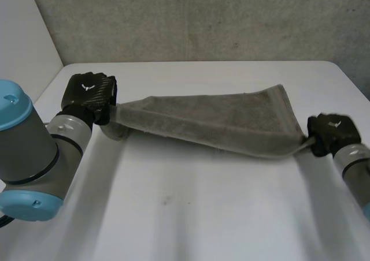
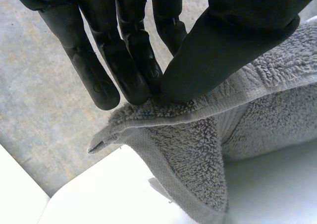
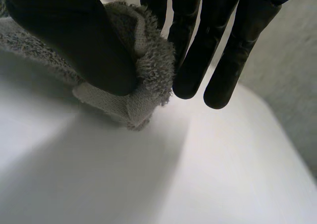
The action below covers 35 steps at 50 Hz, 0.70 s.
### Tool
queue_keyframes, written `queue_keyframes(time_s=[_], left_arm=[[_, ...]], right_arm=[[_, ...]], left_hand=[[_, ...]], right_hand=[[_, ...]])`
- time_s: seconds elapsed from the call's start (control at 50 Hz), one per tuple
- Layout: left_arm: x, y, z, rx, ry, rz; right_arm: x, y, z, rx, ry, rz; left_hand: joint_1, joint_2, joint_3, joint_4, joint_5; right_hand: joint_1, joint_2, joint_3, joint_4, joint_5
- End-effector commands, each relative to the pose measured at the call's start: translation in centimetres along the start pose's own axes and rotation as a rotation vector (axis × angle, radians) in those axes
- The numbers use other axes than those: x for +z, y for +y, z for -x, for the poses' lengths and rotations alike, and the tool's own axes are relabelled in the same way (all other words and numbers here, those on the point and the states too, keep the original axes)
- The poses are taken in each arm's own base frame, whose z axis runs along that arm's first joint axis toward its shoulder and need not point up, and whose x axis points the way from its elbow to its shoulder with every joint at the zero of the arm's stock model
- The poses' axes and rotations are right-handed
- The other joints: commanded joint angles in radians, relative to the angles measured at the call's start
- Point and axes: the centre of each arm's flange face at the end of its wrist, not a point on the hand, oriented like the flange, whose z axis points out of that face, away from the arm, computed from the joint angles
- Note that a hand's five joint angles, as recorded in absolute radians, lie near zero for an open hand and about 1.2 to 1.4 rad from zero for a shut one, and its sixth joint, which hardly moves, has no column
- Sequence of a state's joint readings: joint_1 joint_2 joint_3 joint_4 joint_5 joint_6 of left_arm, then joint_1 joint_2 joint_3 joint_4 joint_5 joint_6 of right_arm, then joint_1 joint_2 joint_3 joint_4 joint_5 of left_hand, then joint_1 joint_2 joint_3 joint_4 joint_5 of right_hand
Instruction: Fold the towel.
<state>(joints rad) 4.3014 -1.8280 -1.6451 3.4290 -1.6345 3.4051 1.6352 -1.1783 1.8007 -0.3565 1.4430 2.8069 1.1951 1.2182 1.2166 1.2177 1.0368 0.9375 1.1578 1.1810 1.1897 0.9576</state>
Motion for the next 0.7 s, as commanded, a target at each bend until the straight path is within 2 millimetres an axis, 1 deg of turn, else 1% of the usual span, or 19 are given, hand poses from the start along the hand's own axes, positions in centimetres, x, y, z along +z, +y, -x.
queue_keyframes(time_s=[0.02, 0.08, 0.1, 0.14, 0.16, 0.18, 0.2, 0.22, 0.24, 0.26, 0.28, 0.36, 0.44, 0.5, 0.54, 0.56, 0.58, 0.66, 0.7], left_arm=[[-1.1, 0.0, -0.1, 0.016, 0.024, 0.065], [-2.5, -1.3, 0.4, 0.018, 0.027, 0.096], [-3.2, -2.1, 0.8, 0.019, 0.028, 0.104], [-3.7, -3.1, 1.3, 0.019, 0.022, 0.101], [-4.0, -4.2, 1.8, 0.017, 0.012, 0.091], [-4.0, -4.2, 1.8, 0.017, 0.012, 0.091], [-4.4, -5.6, 2.5, 0.015, -0.005, 0.066], [-4.9, -7.2, 3.2, 0.011, -0.020, 0.032], [-4.9, -7.2, 3.2, 0.011, -0.021, 0.031], [-5.2, -8.6, 3.8, 0.007, -0.038, -0.002], [-5.5, -9.8, 4.4, 0.006, -0.052, -0.030], [-5.5, -11.3, 5.5, 0.004, -0.083, -0.061], [-4.7, -11.3, 6.2, 0.008, -0.099, -0.028], [-3.8, -10.3, 6.0, 0.008, -0.088, 0.012], [-1.7, -7.3, 5.2, 0.022, -0.055, 0.126], [-1.7, -7.3, 5.2, 0.022, -0.055, 0.126], [-0.8, -5.9, 4.8, 0.035, -0.039, 0.176], [2.4, -1.7, 3.5, 0.078, 0.007, 0.284], [3.5, -0.9, 3.2, 0.089, 0.012, 0.296]], right_arm=[[-2.7, -6.8, -2.1, -0.018, 0.002, -0.165], [-4.3, -9.8, -3.8, -0.024, 0.025, -0.209], [-4.3, -9.9, -3.8, -0.024, 0.025, -0.209], [-6.5, -13.1, -5.3, -0.041, 0.043, -0.262], [-6.5, -13.2, -5.3, -0.041, 0.043, -0.262], [-7.6, -15.0, -5.8, -0.055, 0.043, -0.299], [-8.5, -16.8, -6.1, -0.069, 0.034, -0.332], [-8.6, -16.8, -6.1, -0.069, 0.034, -0.332], [-9.4, -18.4, -6.4, -0.084, 0.023, -0.355], [-10.0, -19.6, -6.5, -0.097, 0.004, -0.368], [-10.0, -19.6, -6.5, -0.097, 0.004, -0.369], [-11.3, -21.8, -6.9, -0.145, -0.023, -0.362], [-9.5, -20.4, -7.1, -0.181, -0.050, -0.269], [-6.8, -17.7, -6.5, -0.233, -0.097, -0.134], [-5.7, -16.4, -6.1, -0.266, -0.128, -0.078], [-4.7, -15.2, -5.4, -0.291, -0.158, -0.026], [-3.9, -14.1, -4.6, -0.314, -0.180, 0.022], [-2.2, -12.3, -3.3, -0.344, -0.190, 0.092], [-1.4, -12.0, -2.8, -0.357, -0.173, 0.106]], left_hand=[[0.201, 0.178, 0.180, 0.179, 0.185], [0.201, 0.178, 0.180, 0.179, 0.185], [0.201, 0.178, 0.180, 0.179, 0.185], [0.201, 0.178, 0.180, 0.179, 0.185], [0.201, 0.178, 0.180, 0.179, 0.185], [0.201, 0.178, 0.180, 0.179, 0.185], [0.201, 0.178, 0.180, 0.179, 0.185], [0.201, 0.178, 0.180, 0.179, 0.185], [0.201, 0.178, 0.180, 0.179, 0.185], [0.201, 0.178, 0.180, 0.179, 0.185], [0.201, 0.178, 0.180, 0.179, 0.185], [0.201, 0.178, 0.180, 0.179, 0.185], [0.201, 0.178, 0.180, 0.179, 0.185], [0.201, 0.178, 0.180, 0.179, 0.185], [0.201, 0.178, 0.180, 0.179, 0.185], [0.201, 0.178, 0.180, 0.179, 0.185], [0.201, 0.178, 0.180, 0.179, 0.185], [0.201, 0.178, 0.180, 0.179, 0.185], [0.201, 0.178, 0.180, 0.179, 0.185]], right_hand=[[0.459, 0.238, 0.215, 0.207, 0.264], [0.459, 0.238, 0.215, 0.207, 0.264], [0.459, 0.238, 0.215, 0.207, 0.264], [0.459, 0.238, 0.215, 0.207, 0.264], [0.459, 0.238, 0.215, 0.207, 0.264], [0.459, 0.238, 0.215, 0.207, 0.264], [0.459, 0.238, 0.215, 0.207, 0.264], [0.459, 0.238, 0.215, 0.207, 0.264], [0.459, 0.238, 0.215, 0.207, 0.264], [0.459, 0.238, 0.215, 0.207, 0.264], [0.459, 0.238, 0.215, 0.207, 0.264], [0.459, 0.238, 0.215, 0.207, 0.264], [0.459, 0.238, 0.215, 0.207, 0.264], [0.459, 0.238, 0.215, 0.207, 0.264], [0.459, 0.238, 0.215, 0.207, 0.264], [0.459, 0.238, 0.215, 0.207, 0.264], [0.459, 0.238, 0.215, 0.207, 0.264], [0.459, 0.238, 0.215, 0.207, 0.264], [0.459, 0.238, 0.215, 0.207, 0.264]])
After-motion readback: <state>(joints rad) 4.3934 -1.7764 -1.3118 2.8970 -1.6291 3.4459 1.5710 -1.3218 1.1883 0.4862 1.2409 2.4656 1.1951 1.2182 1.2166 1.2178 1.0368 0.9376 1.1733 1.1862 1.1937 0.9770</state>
